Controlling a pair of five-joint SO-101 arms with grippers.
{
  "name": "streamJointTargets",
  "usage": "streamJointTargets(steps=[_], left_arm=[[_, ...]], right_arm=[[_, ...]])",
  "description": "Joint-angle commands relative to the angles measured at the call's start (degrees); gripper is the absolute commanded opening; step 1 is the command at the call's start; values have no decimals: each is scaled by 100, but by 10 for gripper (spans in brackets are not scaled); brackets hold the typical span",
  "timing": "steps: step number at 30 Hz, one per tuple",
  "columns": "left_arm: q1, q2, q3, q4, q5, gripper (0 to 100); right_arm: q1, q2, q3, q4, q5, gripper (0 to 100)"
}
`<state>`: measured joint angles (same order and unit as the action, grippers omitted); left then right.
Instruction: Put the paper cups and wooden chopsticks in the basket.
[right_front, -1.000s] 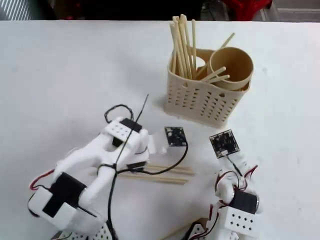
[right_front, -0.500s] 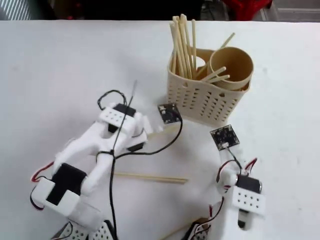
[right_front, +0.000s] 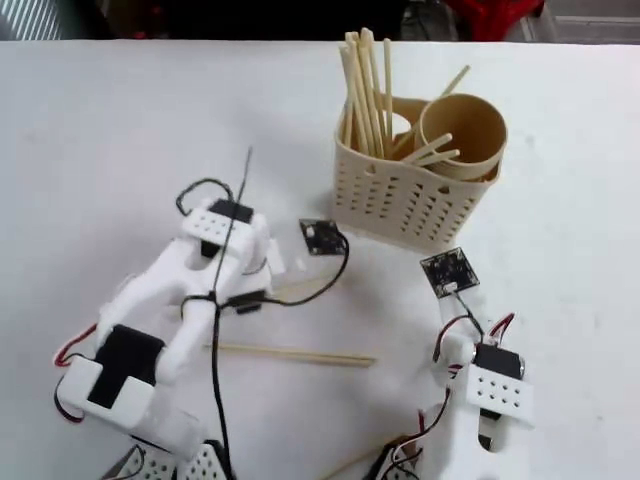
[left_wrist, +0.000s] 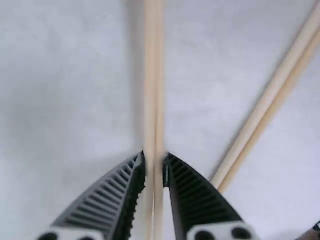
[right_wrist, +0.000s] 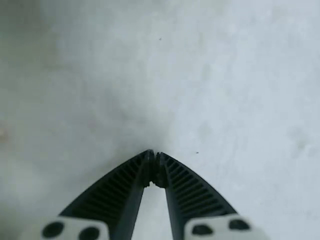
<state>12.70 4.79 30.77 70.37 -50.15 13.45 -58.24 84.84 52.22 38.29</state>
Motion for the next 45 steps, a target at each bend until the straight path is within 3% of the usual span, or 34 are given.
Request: streamJointTargets(steps=[1, 7, 18, 26, 31, 34, 36, 45], left_arm=[[-145, -75, -563, 70, -70, 112], [-31, -75, -923, 237, -26, 114], [-66, -13, -273, -1090, -53, 117], [-22, 479, -273, -1152, -62, 117], [-66, 971, -853, -774, -18, 108], [-31, 963, -905, -774, -18, 23], [-57, 848, -914, -738, -18, 30], [-48, -963, -923, 229, -9, 23]], right_arm=[[-22, 31, -220, -92, 62, 18], [-22, 31, -220, -92, 62, 18], [-22, 31, -211, -92, 62, 18], [-22, 31, -211, -92, 62, 18], [-22, 31, -211, -92, 62, 18], [-22, 31, -211, -92, 62, 18], [-22, 31, -211, -92, 62, 18], [-22, 31, -211, -92, 62, 18]])
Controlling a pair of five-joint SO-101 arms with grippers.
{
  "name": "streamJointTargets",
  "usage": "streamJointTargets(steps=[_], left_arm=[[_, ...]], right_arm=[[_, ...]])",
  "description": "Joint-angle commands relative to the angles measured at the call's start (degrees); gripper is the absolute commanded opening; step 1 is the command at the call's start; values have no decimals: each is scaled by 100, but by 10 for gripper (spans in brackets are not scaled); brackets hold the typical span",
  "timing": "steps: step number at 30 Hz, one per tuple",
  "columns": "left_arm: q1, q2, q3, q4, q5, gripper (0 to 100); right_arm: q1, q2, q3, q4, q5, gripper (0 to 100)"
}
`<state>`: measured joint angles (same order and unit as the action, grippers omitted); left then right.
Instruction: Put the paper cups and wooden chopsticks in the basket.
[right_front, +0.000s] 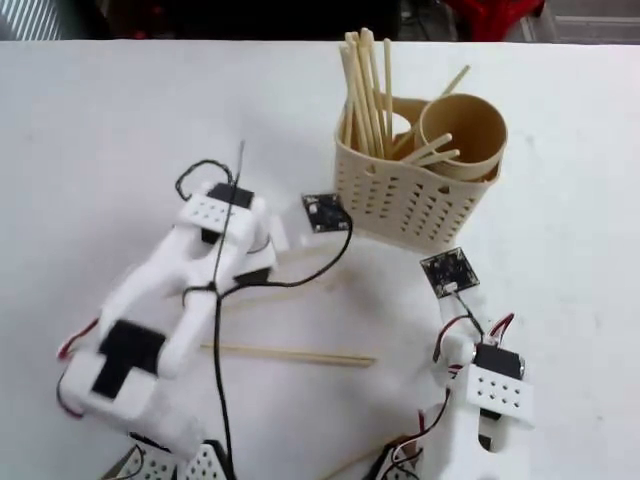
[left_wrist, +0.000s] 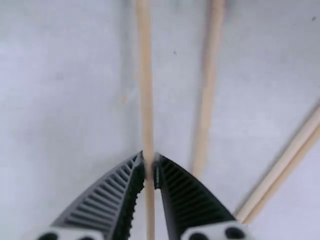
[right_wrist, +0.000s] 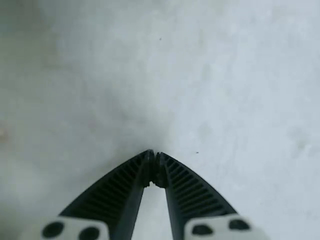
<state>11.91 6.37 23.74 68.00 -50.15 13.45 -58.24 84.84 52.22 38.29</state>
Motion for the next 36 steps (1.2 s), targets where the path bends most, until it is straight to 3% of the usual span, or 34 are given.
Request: streamJointTargets(steps=[1, 5, 11, 15, 20, 26, 32, 36], left_arm=[[22, -1420, -229, 615, -9, 23], [-13, -2774, -492, 1169, 167, 23], [145, -4321, -1723, 1169, 1407, 23], [725, -4418, -2251, 290, 2470, 23], [1332, -3916, -2233, -1820, 3534, 23], [1332, -2730, -2295, -4009, 4870, 24], [1314, -2176, -2286, -4255, 6347, 27], [1270, -1859, -2295, -4308, 6690, 27]], right_arm=[[-22, 31, -211, -92, 62, 18], [-22, 31, -211, -92, 62, 18], [-31, 31, -211, -92, 62, 18], [-40, 31, -211, -92, 62, 18], [-31, 31, -211, -92, 62, 18], [-40, 31, -211, -92, 62, 18], [-57, 31, -211, -101, 62, 18], [-57, 31, -211, -101, 62, 18]])
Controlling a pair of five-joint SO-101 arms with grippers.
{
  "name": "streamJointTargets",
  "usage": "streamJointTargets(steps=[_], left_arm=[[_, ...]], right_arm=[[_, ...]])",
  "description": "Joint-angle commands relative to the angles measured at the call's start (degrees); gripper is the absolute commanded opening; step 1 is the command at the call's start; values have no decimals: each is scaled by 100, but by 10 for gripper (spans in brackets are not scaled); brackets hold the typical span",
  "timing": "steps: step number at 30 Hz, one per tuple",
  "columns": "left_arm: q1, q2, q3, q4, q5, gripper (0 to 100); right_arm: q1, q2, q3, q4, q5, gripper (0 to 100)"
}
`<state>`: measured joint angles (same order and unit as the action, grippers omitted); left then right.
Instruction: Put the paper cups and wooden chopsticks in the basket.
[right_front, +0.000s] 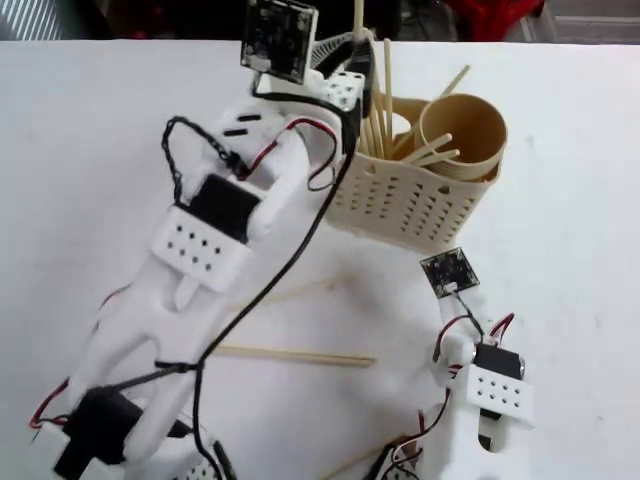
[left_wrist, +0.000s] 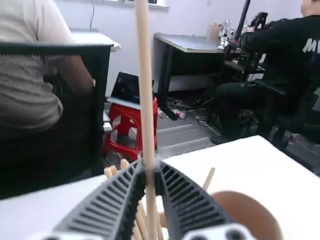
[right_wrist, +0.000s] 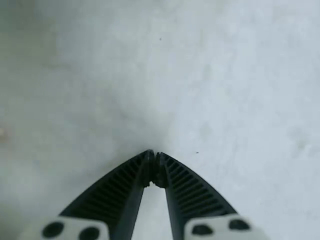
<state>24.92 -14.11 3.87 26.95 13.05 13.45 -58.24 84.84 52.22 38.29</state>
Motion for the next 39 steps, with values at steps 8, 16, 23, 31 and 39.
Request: streamJointTargets(steps=[8, 16, 23, 31, 39], left_arm=[[-136, 549, -308, -712, 360, 27], [-136, 673, -255, -633, 352, 27], [-154, 655, -273, -343, 352, 36], [-224, 620, -308, -62, 360, 102], [-593, 620, -958, 897, 360, 102]], right_arm=[[-57, 31, -211, -101, 62, 18], [-57, 31, -211, -101, 62, 18], [-57, 31, -211, -145, 62, 18], [-57, 31, -211, -145, 62, 18], [-48, 31, -211, -145, 62, 18]])
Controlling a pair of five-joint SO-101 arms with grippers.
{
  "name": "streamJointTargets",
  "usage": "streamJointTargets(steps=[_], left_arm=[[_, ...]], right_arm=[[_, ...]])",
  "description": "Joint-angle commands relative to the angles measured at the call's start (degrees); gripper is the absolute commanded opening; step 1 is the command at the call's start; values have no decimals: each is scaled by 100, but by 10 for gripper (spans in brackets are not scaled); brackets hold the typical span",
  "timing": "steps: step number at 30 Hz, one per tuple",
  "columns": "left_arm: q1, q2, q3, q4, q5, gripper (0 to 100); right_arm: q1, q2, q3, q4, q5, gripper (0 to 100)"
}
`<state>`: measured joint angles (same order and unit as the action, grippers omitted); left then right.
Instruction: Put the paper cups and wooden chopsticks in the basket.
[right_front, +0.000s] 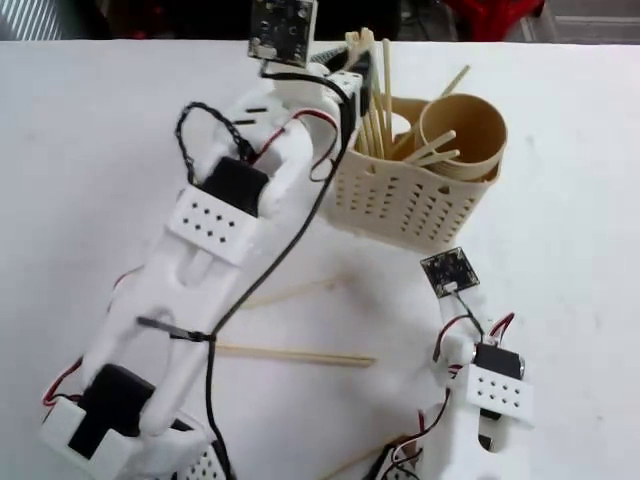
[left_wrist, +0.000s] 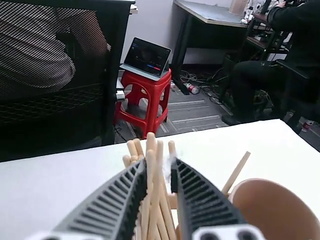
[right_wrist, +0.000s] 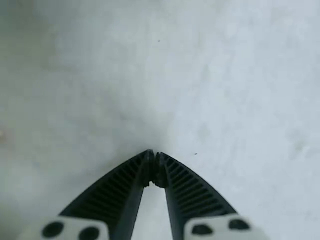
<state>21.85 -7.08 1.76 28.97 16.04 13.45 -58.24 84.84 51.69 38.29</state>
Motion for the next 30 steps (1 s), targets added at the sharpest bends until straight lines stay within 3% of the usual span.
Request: streamJointTargets(steps=[1, 7, 14, 16, 19, 21, 26, 30], left_arm=[[-374, -84, -949, 967, 62, 102], [-884, -84, -2277, 3095, -299, 102], [-848, -31, -2593, 6840, -3218, 102], [-822, -48, -1987, 7332, -3824, 102], [-822, -48, -413, 7024, -4791, 102], [-804, -40, 791, 6374, -5292, 103], [-804, -22, 2910, 4299, -5855, 106], [-804, -13, 3473, 3367, -6066, 162]], right_arm=[[-57, 31, -211, -92, 62, 18], [-57, 31, -211, -92, 62, 18], [-57, 31, -202, -92, 62, 18], [-57, 31, -202, -92, 62, 18], [-57, 31, -202, -92, 62, 18], [-57, 31, -202, -92, 62, 18], [-57, 31, -202, -92, 53, 18], [-57, 31, -202, -92, 44, 18]])
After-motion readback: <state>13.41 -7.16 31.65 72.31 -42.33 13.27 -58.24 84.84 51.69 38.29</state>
